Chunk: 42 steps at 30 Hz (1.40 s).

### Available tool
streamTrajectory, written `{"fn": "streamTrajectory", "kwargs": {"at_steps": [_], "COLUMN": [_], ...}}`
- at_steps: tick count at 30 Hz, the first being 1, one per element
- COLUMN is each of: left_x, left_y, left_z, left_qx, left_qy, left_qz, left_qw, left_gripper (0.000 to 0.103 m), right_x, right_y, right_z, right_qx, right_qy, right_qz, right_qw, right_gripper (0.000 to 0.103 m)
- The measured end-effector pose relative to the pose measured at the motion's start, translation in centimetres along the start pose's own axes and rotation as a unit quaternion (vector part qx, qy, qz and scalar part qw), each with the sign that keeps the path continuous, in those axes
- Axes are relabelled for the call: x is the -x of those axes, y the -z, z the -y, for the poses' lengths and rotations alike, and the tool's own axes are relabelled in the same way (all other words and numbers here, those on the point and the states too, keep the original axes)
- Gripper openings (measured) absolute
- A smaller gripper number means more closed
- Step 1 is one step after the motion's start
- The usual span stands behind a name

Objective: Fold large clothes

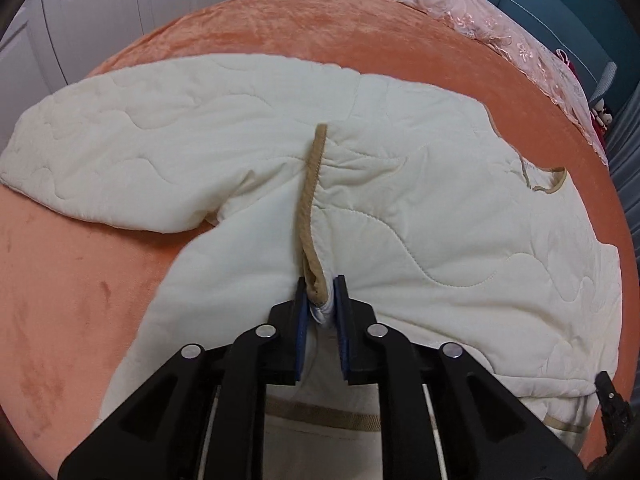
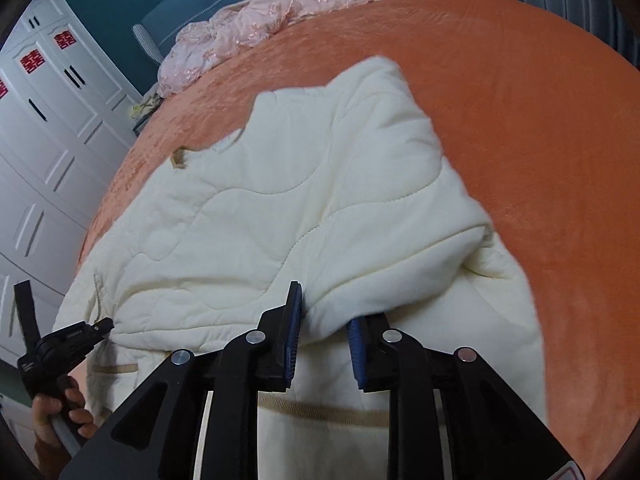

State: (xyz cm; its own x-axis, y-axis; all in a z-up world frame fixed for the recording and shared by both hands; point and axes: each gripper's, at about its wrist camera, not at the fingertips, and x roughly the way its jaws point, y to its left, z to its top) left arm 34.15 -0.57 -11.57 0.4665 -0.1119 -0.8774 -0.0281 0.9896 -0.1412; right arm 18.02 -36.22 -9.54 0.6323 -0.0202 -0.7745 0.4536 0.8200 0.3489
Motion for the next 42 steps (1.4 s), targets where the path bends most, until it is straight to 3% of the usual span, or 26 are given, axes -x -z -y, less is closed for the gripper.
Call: {"fn": "streamTrajectory", "kwargs": {"at_steps": [2,4,7,11,14,20,29,32,35,37,39,42], "left_x": [2.2,4.0,5.0,1.6,-1.5,-2.8,-3.3,-2.9,-0.3,2.6,5.0,6.1], "left_y": [-0.2,-0.5,-1.4,-1.2,0.0,2.6,3.4,3.2,1.9,1.6,0.9,-0.7], "left_z": [-0.6,-1.1,0.1,3.6,4.0,4.9,5.4,5.0,2.3,-1.2,-5.6,-13.5], "left_qx": [-0.002,0.002,0.006,-0.032,-0.027,-0.086,-0.096,-0.087,-0.047,-0.002,0.035,0.091], "left_qy": [-0.021,-0.033,-0.012,-0.015,-0.019,-0.045,-0.063,-0.047,0.01,0.046,0.039,0.013], "left_qz": [0.027,0.051,0.066,0.035,0.007,0.069,0.107,0.105,0.08,0.088,0.099,0.098], "left_qw": [0.9994,0.9982,0.9978,0.9987,0.9994,0.9929,0.9876,0.9895,0.9956,0.9951,0.9937,0.9909], "left_gripper": [0.031,0.031,0.031,0.032,0.032,0.033,0.034,0.034,0.034,0.042,0.08,0.087], "right_x": [3.0,4.1,2.9,-1.6,-4.3,-5.6,-5.8,-5.7,-3.5,-1.0,0.6,1.6], "right_y": [0.1,-0.7,-2.5,-3.2,-2.1,-0.1,0.8,0.6,0.2,0.8,2.1,4.8], "right_z": [0.4,1.0,1.5,1.8,2.3,2.5,1.9,1.6,-1.2,-3.4,-6.3,-10.7], "right_qx": [0.021,0.032,0.043,0.045,0.054,0.072,0.087,0.093,0.115,0.107,0.115,0.138], "right_qy": [0.041,0.074,0.092,0.101,0.119,0.127,0.145,0.154,0.198,0.157,0.122,0.081], "right_qz": [0.035,0.052,0.056,0.025,0.005,0.022,0.046,0.039,0.039,0.049,0.044,0.03], "right_qw": [0.998,0.995,0.993,0.994,0.991,0.989,0.985,0.983,0.973,0.981,0.985,0.987], "right_gripper": [0.022,0.019,0.016,0.013,0.012,0.01,0.01,0.011,0.015,0.018,0.018,0.018]}}
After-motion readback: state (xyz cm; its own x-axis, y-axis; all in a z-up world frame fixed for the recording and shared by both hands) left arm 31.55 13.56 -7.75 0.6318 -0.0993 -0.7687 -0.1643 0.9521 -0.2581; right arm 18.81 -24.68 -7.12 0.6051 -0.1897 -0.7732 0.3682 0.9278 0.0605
